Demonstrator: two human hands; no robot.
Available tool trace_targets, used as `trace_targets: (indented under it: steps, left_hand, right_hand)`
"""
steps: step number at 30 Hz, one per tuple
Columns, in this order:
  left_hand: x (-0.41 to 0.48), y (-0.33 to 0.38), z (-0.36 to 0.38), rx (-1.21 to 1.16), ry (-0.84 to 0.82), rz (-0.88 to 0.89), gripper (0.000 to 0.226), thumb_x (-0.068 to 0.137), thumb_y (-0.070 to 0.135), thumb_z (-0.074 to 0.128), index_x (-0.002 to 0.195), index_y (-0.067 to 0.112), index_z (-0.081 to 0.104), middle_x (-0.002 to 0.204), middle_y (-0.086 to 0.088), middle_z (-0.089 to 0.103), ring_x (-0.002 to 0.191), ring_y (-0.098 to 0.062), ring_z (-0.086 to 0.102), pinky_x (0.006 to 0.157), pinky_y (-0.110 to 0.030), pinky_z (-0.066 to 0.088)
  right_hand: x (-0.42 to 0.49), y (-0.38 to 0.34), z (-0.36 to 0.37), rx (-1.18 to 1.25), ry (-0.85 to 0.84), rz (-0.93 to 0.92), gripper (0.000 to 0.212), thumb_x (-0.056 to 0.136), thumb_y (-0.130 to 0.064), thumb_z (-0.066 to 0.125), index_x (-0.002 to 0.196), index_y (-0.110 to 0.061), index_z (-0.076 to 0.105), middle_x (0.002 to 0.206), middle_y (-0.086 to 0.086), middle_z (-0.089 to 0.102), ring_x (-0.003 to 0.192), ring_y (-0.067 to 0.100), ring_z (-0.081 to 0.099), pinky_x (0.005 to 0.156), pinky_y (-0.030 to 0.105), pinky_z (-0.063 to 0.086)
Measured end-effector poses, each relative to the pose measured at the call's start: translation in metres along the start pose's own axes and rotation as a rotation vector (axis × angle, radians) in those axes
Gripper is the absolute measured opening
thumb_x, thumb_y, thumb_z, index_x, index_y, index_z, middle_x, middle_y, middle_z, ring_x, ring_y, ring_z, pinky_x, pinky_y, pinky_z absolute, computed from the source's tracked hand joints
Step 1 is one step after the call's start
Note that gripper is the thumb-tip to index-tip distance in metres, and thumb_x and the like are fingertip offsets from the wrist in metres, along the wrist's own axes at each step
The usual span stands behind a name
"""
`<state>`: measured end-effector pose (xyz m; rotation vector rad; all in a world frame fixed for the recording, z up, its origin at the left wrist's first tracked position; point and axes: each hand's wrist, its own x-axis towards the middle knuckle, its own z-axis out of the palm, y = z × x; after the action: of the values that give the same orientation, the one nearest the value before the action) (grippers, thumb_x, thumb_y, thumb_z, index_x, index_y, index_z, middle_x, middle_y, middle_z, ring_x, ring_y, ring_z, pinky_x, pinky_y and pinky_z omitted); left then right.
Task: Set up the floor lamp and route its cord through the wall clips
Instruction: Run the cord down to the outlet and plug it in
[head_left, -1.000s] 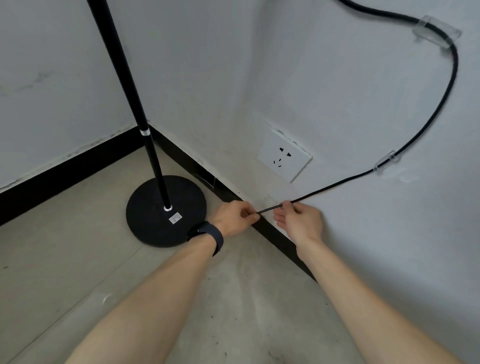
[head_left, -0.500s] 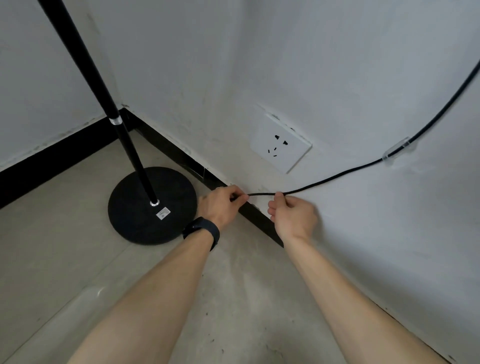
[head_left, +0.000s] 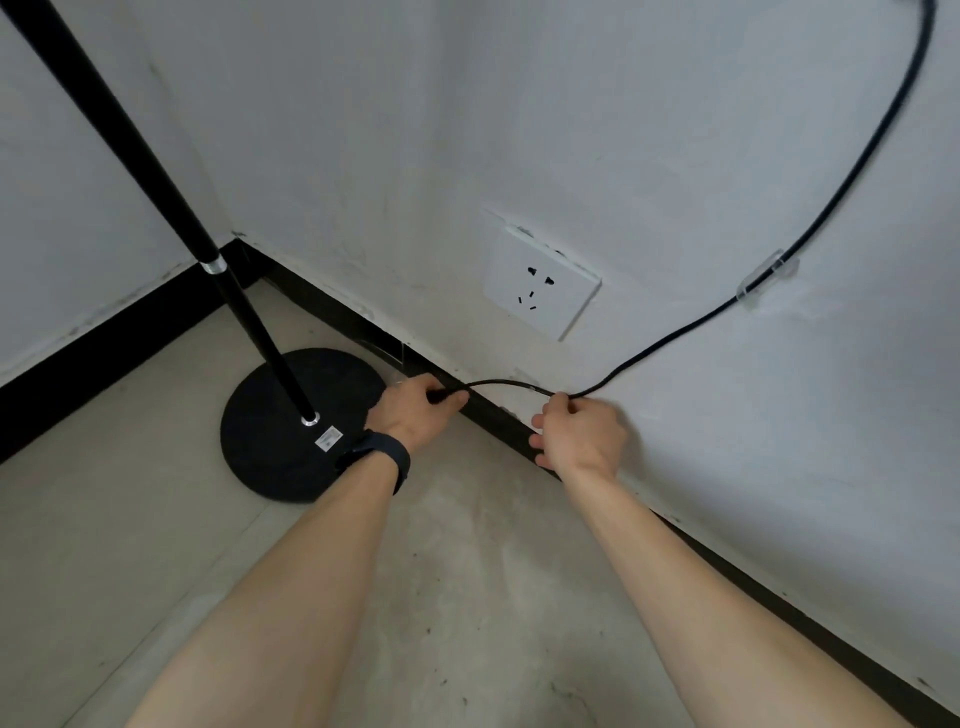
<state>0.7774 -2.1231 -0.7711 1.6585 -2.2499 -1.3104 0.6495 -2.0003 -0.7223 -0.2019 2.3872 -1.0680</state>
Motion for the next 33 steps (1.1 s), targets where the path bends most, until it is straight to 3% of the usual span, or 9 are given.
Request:
trace_targets:
  steps: [3, 6, 10, 18, 22, 27, 30, 33]
  left_hand:
    - [-0.001, -0.007, -0.007, -0.375, -0.08, -0.059, 0.036, 0.091, 0.036, 0.067, 0.121, 0.016, 0.06, 0.114, -0.007, 0.066, 0.081, -0.019, 0.068, 0.059, -0.021, 0.053]
    - [-0.001, 0.002, -0.014, -0.605, -0.053, -0.1, 0.026, 0.094, 0.025, 0.066, 0.117, 0.017, 0.06, 0.108, -0.006, 0.069, 0.072, -0.016, 0.067, 0.059, -0.025, 0.051]
    - [-0.001, 0.016, -0.013, -0.805, -0.055, -0.139, 0.028, 0.095, 0.023, 0.065, 0.121, 0.013, 0.063, 0.101, -0.005, 0.073, 0.068, -0.016, 0.066, 0.063, -0.027, 0.051]
    - [-0.006, 0.05, -0.002, -0.777, 0.041, -0.095, 0.027, 0.096, 0.031, 0.063, 0.109, 0.007, 0.067, 0.094, -0.001, 0.074, 0.052, -0.002, 0.065, 0.046, -0.01, 0.046]
    - [-0.011, 0.06, 0.003, -0.793, 0.023, -0.138, 0.013, 0.093, 0.028, 0.067, 0.095, 0.015, 0.069, 0.087, 0.003, 0.074, 0.058, -0.006, 0.063, 0.055, -0.016, 0.048]
    - [-0.018, 0.062, 0.006, -0.795, -0.004, -0.156, 0.013, 0.094, 0.027, 0.065, 0.099, 0.016, 0.067, 0.092, 0.002, 0.075, 0.069, -0.009, 0.062, 0.064, -0.023, 0.048]
    - [-0.022, 0.063, 0.003, -0.797, -0.022, -0.165, 0.012, 0.095, 0.031, 0.061, 0.098, 0.02, 0.064, 0.1, 0.0, 0.074, 0.08, -0.013, 0.064, 0.071, -0.027, 0.05]
    - [-0.024, 0.064, 0.002, -0.781, -0.036, -0.178, 0.019, 0.096, 0.027, 0.06, 0.112, 0.017, 0.062, 0.108, -0.003, 0.071, 0.084, -0.017, 0.065, 0.075, -0.031, 0.051]
  right_hand:
    - [0.005, 0.008, 0.0, -0.027, 0.015, -0.014, 0.043, 0.082, -0.041, 0.041, 0.056, -0.016, 0.065, 0.057, 0.0, 0.074, 0.074, 0.035, 0.075, 0.076, 0.056, 0.063]
    - [0.009, 0.018, 0.0, -0.067, 0.024, -0.009, 0.044, 0.081, -0.047, 0.039, 0.065, -0.017, 0.066, 0.075, 0.007, 0.076, 0.074, 0.036, 0.075, 0.073, 0.054, 0.064]
    - [0.01, 0.026, -0.006, -0.095, 0.034, 0.003, 0.044, 0.083, -0.046, 0.039, 0.066, -0.016, 0.066, 0.077, 0.008, 0.076, 0.071, 0.034, 0.074, 0.071, 0.052, 0.064]
    - [0.022, 0.052, -0.024, -0.112, 0.019, 0.027, 0.043, 0.082, -0.046, 0.04, 0.067, -0.015, 0.067, 0.079, 0.01, 0.076, 0.073, 0.034, 0.075, 0.077, 0.05, 0.064]
    - [0.018, 0.059, -0.039, -0.131, -0.001, 0.014, 0.041, 0.088, -0.043, 0.046, 0.066, -0.016, 0.068, 0.076, 0.009, 0.076, 0.072, 0.032, 0.075, 0.076, 0.051, 0.064]
    - [0.015, 0.055, -0.053, -0.272, 0.02, -0.037, 0.043, 0.095, -0.037, 0.045, 0.074, -0.012, 0.073, 0.08, 0.011, 0.077, 0.079, 0.034, 0.071, 0.076, 0.038, 0.059]
    - [0.018, 0.055, -0.054, -0.321, 0.031, -0.041, 0.043, 0.096, -0.038, 0.044, 0.082, -0.013, 0.075, 0.089, 0.014, 0.078, 0.087, 0.035, 0.071, 0.079, 0.038, 0.058]
    - [0.019, 0.053, -0.06, -0.389, -0.07, -0.035, 0.043, 0.097, -0.044, 0.044, 0.095, -0.015, 0.076, 0.101, 0.013, 0.078, 0.097, 0.035, 0.071, 0.086, 0.037, 0.057]
